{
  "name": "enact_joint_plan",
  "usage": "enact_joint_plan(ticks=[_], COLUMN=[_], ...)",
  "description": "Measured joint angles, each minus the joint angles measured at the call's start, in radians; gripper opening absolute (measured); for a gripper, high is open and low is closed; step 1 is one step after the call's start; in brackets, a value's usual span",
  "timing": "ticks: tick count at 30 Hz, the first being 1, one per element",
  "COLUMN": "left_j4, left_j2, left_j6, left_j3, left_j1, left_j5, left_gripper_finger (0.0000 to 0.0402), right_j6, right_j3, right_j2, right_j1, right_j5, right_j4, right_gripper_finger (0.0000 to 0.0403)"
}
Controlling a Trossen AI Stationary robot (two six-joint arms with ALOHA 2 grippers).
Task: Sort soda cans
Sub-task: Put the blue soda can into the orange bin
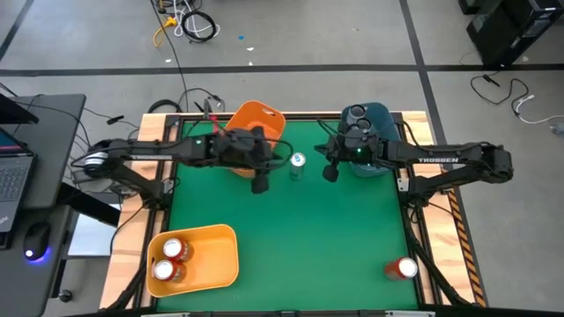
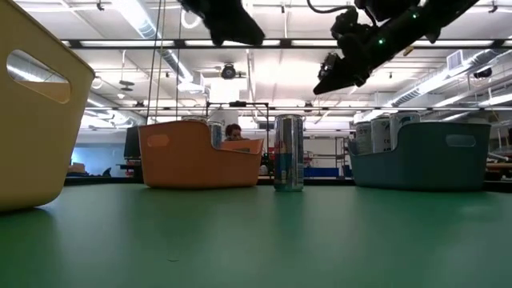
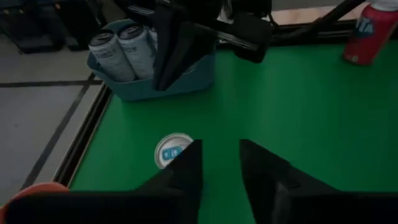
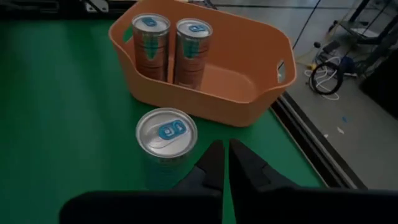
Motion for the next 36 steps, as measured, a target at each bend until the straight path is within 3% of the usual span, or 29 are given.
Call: enact_joint_plan(ticks=[8,15,26,32,36], left_j4=[-0.063,-0.044,-0.006,-0.014,-0.03], left_j2=[0.196,0.273,0.324,0.323,0.323], left_j6=[-0.057,-0.059,-0.047,-0.023,0.048], left_j3=[0.117,0.125,0.125,0.125,0.125], left_j1=[0.01,0.061,0.141,0.155,0.159], left_j5=[-0.002,0.004,0.157,0.154,0.082], left_gripper_finger=[0.022,0.0279,0.029,0.029,0.0289], right_j6=[-0.001,0.022,0.078,0.083,0.09], right_j3=[0.0,0.0,0.001,0.001,0.001], right_j2=[0.0,0.0,0.172,0.271,0.29], right_j1=[0.037,0.06,0.069,0.069,0.069], right_j5=[-0.003,-0.003,-0.021,-0.019,-0.02], right_j4=[0.001,-0.009,0.045,0.095,0.099], right_gripper_finger=[0.0044,0.0065,0.011,0.0136,0.0148])
